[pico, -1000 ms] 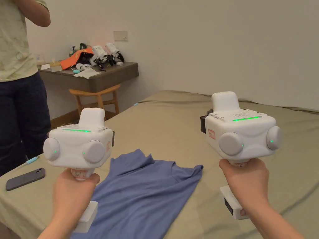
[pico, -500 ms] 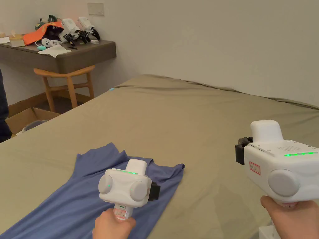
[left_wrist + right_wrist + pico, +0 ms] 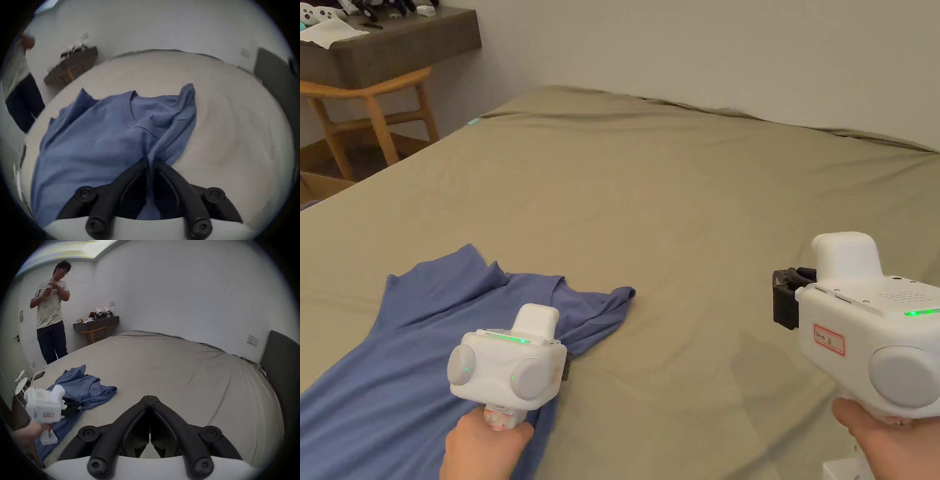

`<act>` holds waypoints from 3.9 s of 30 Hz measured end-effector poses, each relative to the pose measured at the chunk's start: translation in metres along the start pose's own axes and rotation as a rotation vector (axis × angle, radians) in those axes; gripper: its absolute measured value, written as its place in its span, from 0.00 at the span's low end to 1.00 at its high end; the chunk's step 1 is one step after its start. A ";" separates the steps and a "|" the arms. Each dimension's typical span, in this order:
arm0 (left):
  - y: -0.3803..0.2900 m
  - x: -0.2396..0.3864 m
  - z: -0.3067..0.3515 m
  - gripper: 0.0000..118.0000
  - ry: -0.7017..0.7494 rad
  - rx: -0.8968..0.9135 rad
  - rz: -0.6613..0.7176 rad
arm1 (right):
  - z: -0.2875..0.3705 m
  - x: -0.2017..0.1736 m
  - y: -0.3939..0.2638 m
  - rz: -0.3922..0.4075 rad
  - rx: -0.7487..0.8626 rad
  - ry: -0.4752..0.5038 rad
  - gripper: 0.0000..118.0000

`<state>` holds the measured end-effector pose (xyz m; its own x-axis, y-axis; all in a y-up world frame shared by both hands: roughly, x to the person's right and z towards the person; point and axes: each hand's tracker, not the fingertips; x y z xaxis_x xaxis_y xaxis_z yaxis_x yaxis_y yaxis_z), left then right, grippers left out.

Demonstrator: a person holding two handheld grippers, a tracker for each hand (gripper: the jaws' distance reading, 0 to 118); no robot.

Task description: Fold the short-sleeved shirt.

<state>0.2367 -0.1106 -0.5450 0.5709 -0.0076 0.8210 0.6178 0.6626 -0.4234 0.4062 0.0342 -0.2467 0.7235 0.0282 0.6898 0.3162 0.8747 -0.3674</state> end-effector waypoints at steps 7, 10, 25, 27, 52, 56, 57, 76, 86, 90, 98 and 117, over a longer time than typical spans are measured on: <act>0.005 -0.008 0.050 0.04 -0.198 0.158 0.181 | 0.037 0.040 -0.016 -0.092 0.040 0.019 0.02; 0.019 0.000 0.086 0.04 -0.342 0.217 0.197 | 0.065 0.065 -0.021 -0.138 0.066 -0.011 0.02; 0.014 0.361 0.148 0.04 -0.813 0.106 -0.428 | 0.291 0.203 -0.079 -0.111 0.107 -0.466 0.02; -0.015 0.422 0.161 0.04 -0.900 0.060 -0.534 | 0.319 0.223 -0.095 -0.134 0.090 -0.538 0.02; -0.067 0.365 0.221 0.36 -0.831 0.007 -0.555 | 0.337 0.243 -0.142 -0.226 0.057 -0.522 0.02; -0.065 0.247 0.259 0.00 -0.550 0.152 -0.309 | 0.335 0.228 -0.145 -0.229 0.057 -0.494 0.02; -0.067 0.224 0.266 0.00 -0.507 0.146 -0.268 | 0.334 0.224 -0.147 -0.231 0.055 -0.483 0.02; 0.001 0.137 0.030 0.74 -0.164 -0.136 -0.009 | 0.297 0.197 -0.169 -0.239 -0.095 -0.421 0.02; -0.016 0.155 0.031 0.01 -0.182 -0.098 -0.118 | 0.264 0.195 -0.180 -0.234 -0.178 -0.394 0.02; -0.015 0.162 0.084 0.01 -0.220 -0.016 -0.136 | 0.277 0.208 -0.183 -0.305 -0.161 -0.391 0.02; -0.019 0.169 0.159 0.01 -0.278 0.086 -0.082 | 0.274 0.323 -0.227 -0.619 -0.414 -0.450 1.00; -0.002 0.169 0.187 0.01 -0.381 0.131 0.023 | 0.262 0.298 -0.220 -0.435 -0.340 -0.414 0.05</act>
<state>0.2311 0.0271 -0.3339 0.3272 0.2703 0.9055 0.5189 0.7494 -0.4112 0.3911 -0.0231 0.2036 0.2150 -0.0495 0.9754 0.7483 0.6501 -0.1320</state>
